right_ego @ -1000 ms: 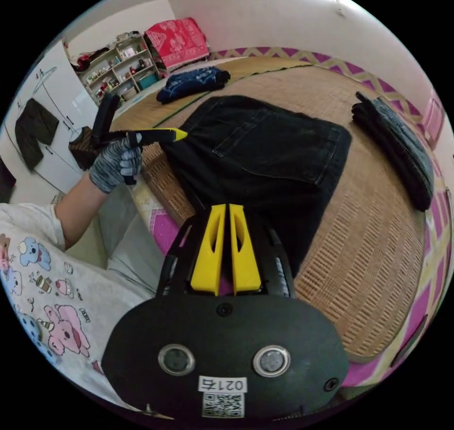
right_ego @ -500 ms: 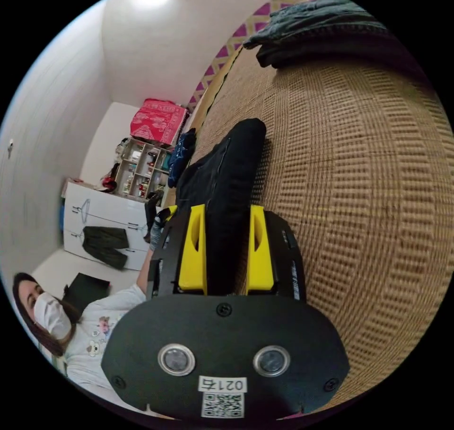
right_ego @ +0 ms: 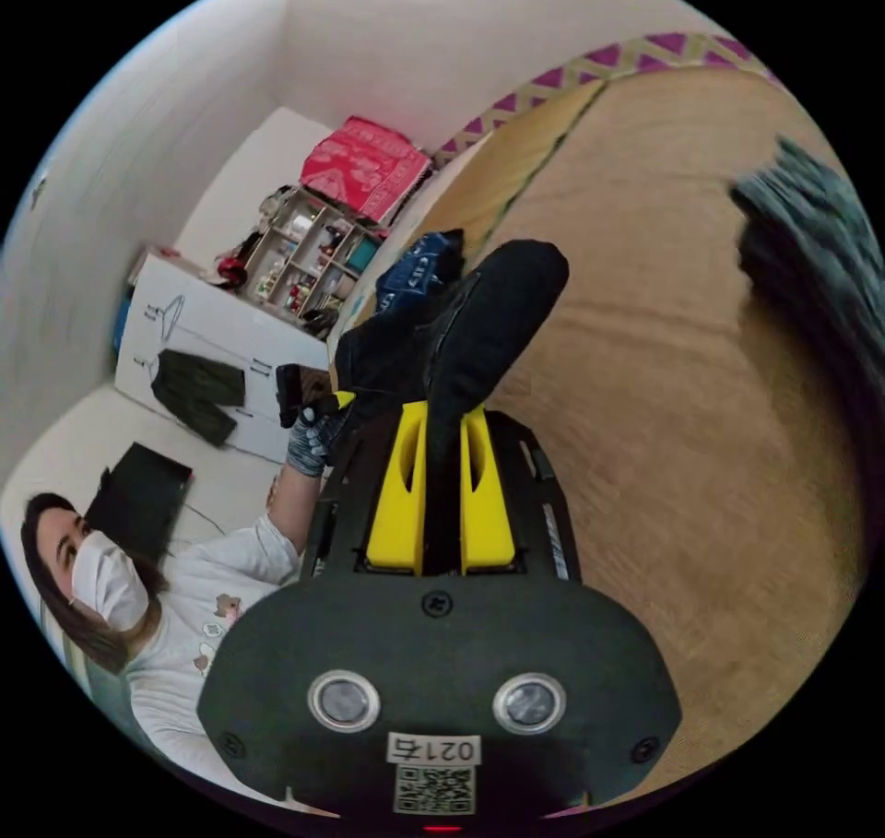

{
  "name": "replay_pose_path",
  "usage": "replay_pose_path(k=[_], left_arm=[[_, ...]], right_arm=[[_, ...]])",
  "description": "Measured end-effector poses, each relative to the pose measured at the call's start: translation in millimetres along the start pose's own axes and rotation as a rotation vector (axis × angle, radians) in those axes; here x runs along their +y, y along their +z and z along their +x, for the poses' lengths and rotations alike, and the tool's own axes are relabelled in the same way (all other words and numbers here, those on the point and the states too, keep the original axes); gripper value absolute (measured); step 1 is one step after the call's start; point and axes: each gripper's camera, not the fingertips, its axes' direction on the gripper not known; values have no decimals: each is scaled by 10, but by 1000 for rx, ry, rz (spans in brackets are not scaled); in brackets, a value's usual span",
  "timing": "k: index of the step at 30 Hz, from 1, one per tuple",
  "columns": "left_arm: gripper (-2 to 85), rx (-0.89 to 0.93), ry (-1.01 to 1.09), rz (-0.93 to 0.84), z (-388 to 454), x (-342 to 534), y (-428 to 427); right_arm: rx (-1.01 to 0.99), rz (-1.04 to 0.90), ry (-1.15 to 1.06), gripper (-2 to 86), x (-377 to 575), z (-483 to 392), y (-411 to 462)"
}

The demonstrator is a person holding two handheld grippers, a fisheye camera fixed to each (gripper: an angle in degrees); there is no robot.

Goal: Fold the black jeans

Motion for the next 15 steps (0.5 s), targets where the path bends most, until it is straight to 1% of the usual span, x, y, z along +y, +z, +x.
replay_pose_path(k=[1, 3, 4, 5, 9, 10, 12, 14, 15], left_arm=[[57, -25, 1, 43, -75, -150, -288], [57, -74, -7, 109, -202, -376, -713], [57, -111, -16, 151, -291, -528, -989], [57, -144, -26, 195, -379, -675, -1261], [61, -238, -76, 321, -697, -1069, -1928], [64, -264, -105, 354, -861, -1167, -2068], [73, -322, -192, 388, -1208, -1240, -2186], [89, -392, -341, 379, -1797, -1132, -2205], [92, -407, -383, 369, -1936, -1061, -2205]], right_arm=[[-3, -8, -21, 57, -174, -67, 82], [-22, -55, -115, 56, -923, -355, 479], [-17, -66, -126, 57, -1118, -431, 589], [-12, -87, -158, 57, -1505, -603, 820], [134, -95, -279, 66, -2597, -1235, 1682], [166, -92, -284, 69, -2713, -1296, 1803], [369, -34, -290, 78, -2942, -1437, 2212], [481, -30, -302, 87, -2911, -1393, 2460], [489, -50, -299, 91, -2823, -1292, 2570]])
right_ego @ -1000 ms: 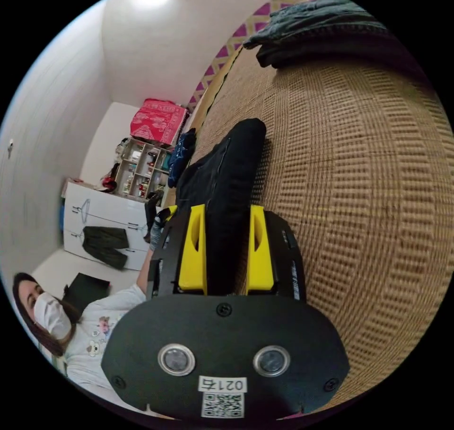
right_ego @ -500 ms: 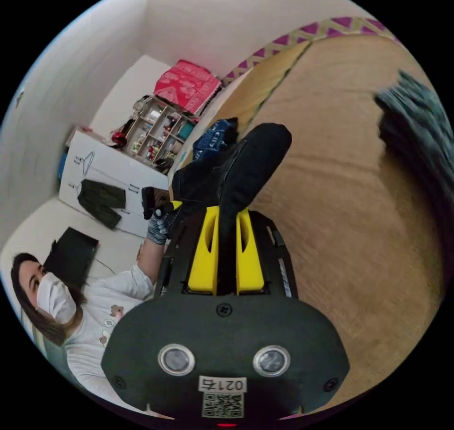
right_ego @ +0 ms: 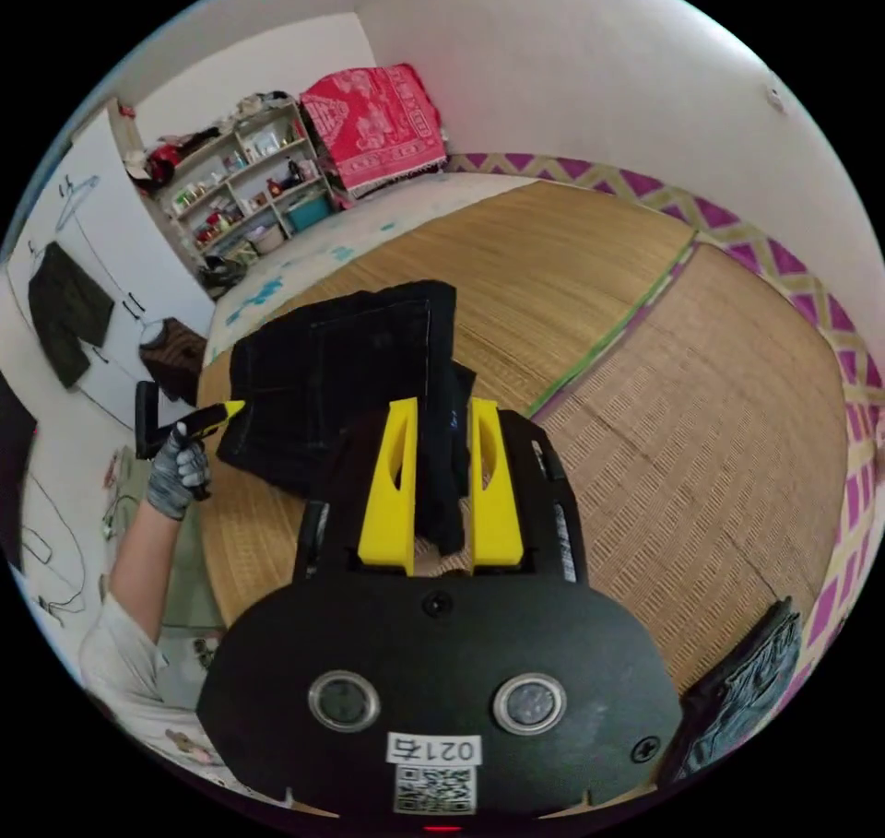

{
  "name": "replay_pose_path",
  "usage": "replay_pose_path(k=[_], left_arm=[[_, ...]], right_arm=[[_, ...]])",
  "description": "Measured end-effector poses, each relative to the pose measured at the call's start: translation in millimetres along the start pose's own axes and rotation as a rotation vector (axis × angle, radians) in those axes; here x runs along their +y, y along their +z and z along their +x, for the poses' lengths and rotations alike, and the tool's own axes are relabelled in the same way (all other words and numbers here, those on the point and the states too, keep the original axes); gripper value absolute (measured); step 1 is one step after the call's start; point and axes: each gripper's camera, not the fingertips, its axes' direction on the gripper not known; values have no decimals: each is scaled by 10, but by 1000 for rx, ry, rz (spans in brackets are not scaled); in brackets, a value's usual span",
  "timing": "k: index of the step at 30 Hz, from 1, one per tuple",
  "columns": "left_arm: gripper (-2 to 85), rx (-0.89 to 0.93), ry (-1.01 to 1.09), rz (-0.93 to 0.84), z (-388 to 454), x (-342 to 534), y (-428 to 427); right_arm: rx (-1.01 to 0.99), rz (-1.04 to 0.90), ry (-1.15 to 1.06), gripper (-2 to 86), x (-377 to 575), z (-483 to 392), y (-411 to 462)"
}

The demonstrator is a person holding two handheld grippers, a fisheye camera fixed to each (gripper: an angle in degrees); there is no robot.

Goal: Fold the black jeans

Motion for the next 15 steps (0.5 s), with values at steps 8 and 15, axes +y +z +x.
replay_pose_path(k=[8, 15], left_arm=[[32, -60, 206, 179, 292, 1041, -335], [57, 97, 479, -33, 1426, 2115, 5]], right_arm=[[-87, -19, -24, 91, 1498, 403, -243], [311, 39, 81, 106, 2830, 1001, -1191]])
